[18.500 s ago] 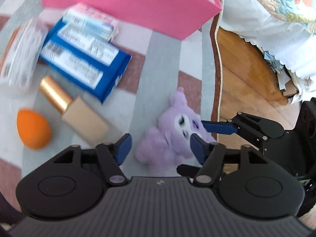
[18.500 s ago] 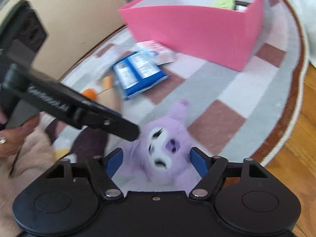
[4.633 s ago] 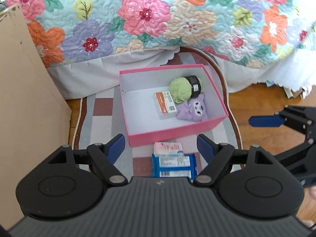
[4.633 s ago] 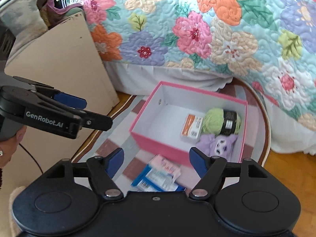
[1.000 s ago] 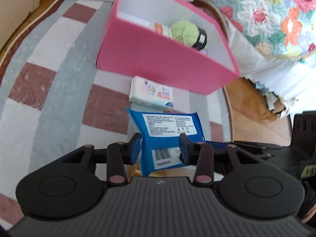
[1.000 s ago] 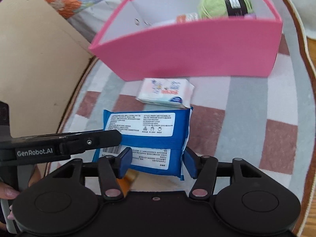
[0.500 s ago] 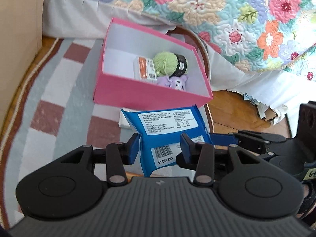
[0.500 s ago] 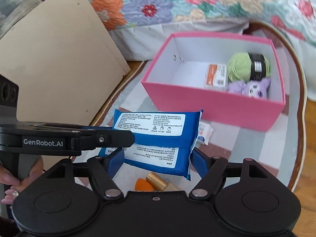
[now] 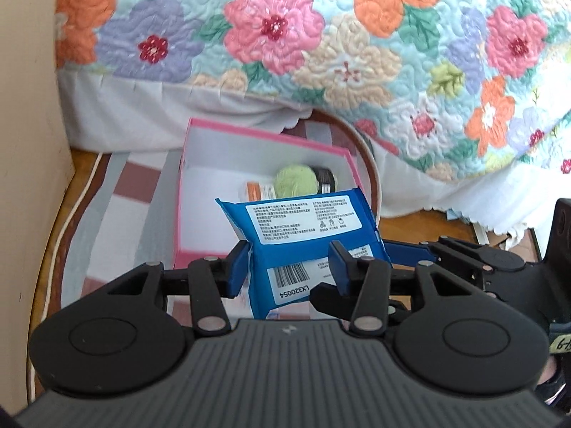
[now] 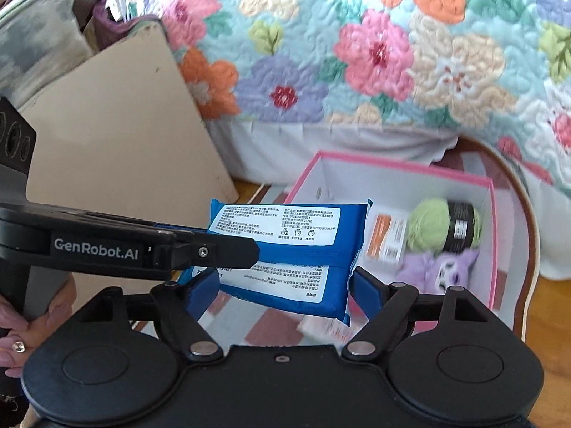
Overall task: Organize objects
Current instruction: 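Lift the blue wipe pack and lower it into the pink box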
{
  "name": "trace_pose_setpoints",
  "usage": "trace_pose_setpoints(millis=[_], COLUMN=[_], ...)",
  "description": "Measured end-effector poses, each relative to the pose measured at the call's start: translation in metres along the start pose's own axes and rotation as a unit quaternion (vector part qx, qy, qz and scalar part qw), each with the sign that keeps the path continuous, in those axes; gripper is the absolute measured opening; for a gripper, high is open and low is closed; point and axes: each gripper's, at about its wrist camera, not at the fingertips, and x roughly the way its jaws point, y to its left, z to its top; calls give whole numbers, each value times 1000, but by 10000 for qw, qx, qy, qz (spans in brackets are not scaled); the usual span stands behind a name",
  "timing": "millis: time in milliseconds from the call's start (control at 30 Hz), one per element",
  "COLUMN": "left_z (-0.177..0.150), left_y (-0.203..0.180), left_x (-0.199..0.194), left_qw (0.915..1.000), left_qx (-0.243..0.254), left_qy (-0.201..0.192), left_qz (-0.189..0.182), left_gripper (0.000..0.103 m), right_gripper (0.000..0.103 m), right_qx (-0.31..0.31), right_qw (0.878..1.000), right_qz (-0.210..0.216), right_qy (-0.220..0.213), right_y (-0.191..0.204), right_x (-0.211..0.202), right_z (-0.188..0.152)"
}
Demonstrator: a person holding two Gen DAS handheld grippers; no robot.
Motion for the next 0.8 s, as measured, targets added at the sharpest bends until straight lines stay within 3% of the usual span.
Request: trace_pose_setpoints(millis=[167,333,600,800], left_z=[29,45,33,19], left_y=[2,9,22,35], left_x=[37,86,157,188], left_qw=[9999,9993,9962,9928], left_qx=[-44,-90,-177,-389], left_qy=[108,338,827,1125], left_qz=[46,97,194,165], left_gripper=[45,45,45,45], right_gripper=[84,84,84,84], right_qx=[122,414,883,1281], right_qw=[9998,9991,9950,9890], right_qz=[-88,-115,-113,-76], right_qy=[-98,72,456,737], right_y=[-25,-58,-100,-120], right_x=[21,58,105,129], right_z=[23,32,9,-12])
